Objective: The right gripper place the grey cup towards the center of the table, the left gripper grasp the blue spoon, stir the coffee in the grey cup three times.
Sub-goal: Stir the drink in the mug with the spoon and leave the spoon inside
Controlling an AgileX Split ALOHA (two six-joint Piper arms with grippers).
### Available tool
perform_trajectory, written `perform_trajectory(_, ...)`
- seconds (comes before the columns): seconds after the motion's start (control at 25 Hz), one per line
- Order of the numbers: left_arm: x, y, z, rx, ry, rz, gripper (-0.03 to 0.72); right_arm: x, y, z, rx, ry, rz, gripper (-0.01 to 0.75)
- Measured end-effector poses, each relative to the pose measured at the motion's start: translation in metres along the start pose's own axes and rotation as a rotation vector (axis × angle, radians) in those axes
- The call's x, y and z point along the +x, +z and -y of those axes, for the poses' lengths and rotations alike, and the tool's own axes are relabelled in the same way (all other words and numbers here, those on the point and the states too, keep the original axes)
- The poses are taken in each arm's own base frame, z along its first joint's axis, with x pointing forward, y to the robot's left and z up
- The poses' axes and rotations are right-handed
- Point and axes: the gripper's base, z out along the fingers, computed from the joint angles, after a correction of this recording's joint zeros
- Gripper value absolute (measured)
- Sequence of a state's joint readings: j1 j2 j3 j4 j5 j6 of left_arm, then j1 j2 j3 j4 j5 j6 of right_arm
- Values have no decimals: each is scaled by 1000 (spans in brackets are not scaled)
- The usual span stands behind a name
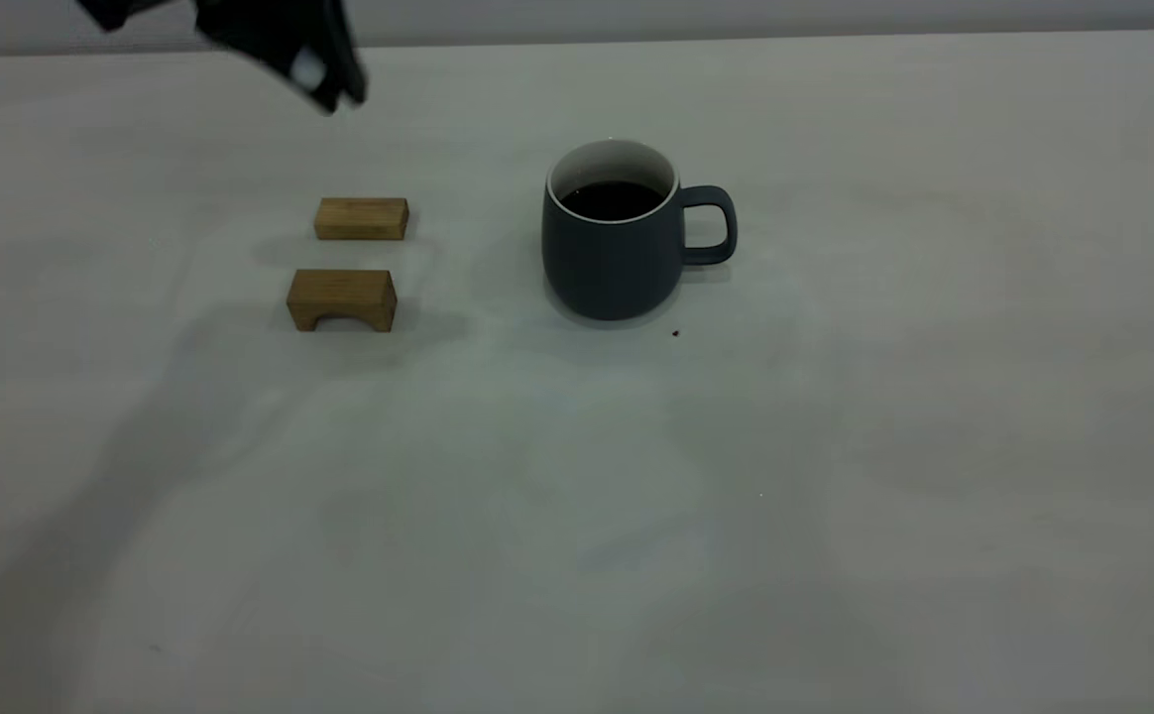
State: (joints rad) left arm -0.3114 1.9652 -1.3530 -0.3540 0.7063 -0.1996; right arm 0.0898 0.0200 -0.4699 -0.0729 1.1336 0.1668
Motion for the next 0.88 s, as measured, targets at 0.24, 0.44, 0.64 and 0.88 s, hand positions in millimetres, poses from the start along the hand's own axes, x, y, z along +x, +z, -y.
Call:
perform_trajectory(0.24,7,-12,28,292,-39,-67,108,0,0,0,0,0,0,430)
perform_trajectory(0.44,4,-22,51,574,-174,-73,107,0,0,0,0,0,0,430)
perform_trajectory(0.64,-1,-34,66,776,-362,-112,107,0,0,0,0,0,0,430)
perform_trajectory(0.88,-8,-24,65,806,-665,-206,107,0,0,0,0,0,0,430)
